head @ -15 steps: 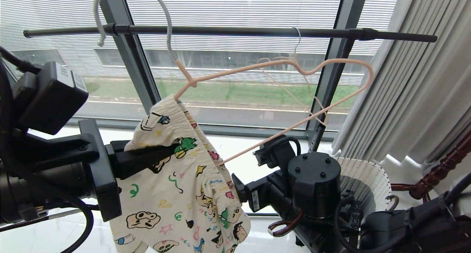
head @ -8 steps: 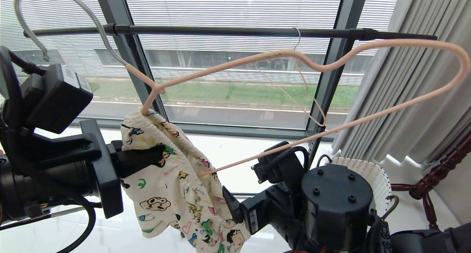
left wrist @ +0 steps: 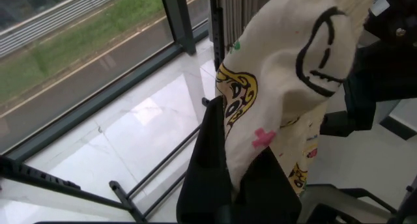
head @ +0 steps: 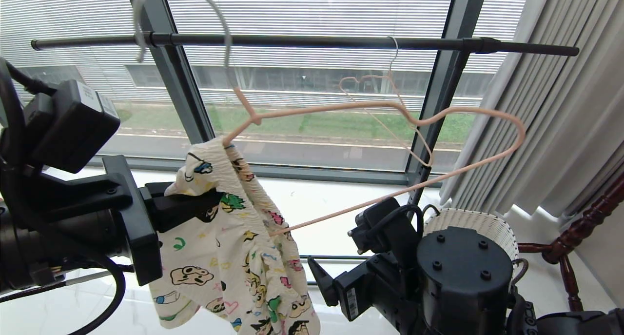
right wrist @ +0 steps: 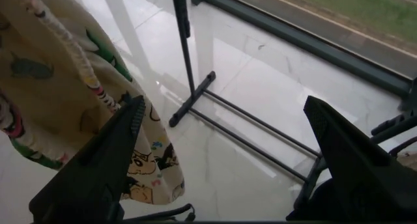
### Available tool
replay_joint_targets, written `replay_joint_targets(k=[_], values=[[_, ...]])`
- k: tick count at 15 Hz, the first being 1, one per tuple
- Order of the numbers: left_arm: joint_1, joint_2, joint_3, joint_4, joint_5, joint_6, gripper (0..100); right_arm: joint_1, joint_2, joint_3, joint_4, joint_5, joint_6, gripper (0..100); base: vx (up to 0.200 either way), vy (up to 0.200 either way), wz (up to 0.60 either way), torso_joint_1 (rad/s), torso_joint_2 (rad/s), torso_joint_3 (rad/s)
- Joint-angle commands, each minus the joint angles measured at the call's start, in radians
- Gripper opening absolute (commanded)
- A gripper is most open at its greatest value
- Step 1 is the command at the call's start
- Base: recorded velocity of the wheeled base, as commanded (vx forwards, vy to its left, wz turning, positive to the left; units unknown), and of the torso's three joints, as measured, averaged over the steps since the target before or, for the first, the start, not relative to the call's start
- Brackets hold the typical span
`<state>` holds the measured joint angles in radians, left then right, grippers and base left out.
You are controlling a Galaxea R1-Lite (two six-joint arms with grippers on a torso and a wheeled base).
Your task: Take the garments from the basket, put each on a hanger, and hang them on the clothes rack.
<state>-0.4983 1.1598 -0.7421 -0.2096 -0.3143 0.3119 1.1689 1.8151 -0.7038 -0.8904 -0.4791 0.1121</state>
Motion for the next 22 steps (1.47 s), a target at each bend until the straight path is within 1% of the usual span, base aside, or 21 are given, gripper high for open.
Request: replay_joint_targets(k=[1, 7, 9, 11, 13, 17, 19, 22], values=[[0.000, -0.003, 0.001, -0.001, 0.000, -0.002, 0, -0.014, 0.015, 0.000, -0.001, 0.001, 0.000, 100, 0.000, 0.000, 0.00, 0.000, 0.00, 0.000], [0.000, 0.005, 0.001, -0.002, 0.003, -0.005, 0, -0.011, 0.024, -0.029, -0.001, 0.007, 0.001, 100, 0.000, 0.000, 0.00, 0.000, 0.00, 0.000], [0.000, 0.006, 0.000, -0.002, 0.003, -0.007, 0, 0.023, 0.035, -0.049, -0.001, 0.007, 0.003, 100, 0.000, 0.000, 0.00, 0.000, 0.00, 0.000], [0.000, 0.011, -0.003, -0.004, 0.024, -0.008, 0, 0.074, 0.038, -0.048, 0.001, 0.007, 0.003, 100, 0.000, 0.000, 0.00, 0.000, 0.00, 0.000], [0.000, 0.005, -0.008, -0.004, 0.034, -0.008, 0, 0.094, 0.058, -0.049, 0.001, 0.007, 0.006, 100, 0.000, 0.000, 0.00, 0.000, 0.00, 0.000], [-0.005, 0.001, -0.016, -0.004, 0.035, -0.007, 0, 0.089, 0.130, -0.088, -0.001, 0.007, 0.004, 100, 0.000, 0.000, 0.00, 0.000, 0.00, 0.000], [-0.005, 0.000, -0.028, -0.004, 0.035, -0.007, 0, 0.061, 0.176, -0.091, 0.001, 0.004, 0.006, 100, 0.000, 0.000, 0.00, 0.000, 0.00, 0.000], [-0.005, 0.000, -0.028, -0.004, 0.037, -0.007, 0, 0.009, 0.190, -0.083, 0.001, -0.003, 0.000, 100, 0.000, 0.000, 0.00, 0.000, 0.00, 0.000]])
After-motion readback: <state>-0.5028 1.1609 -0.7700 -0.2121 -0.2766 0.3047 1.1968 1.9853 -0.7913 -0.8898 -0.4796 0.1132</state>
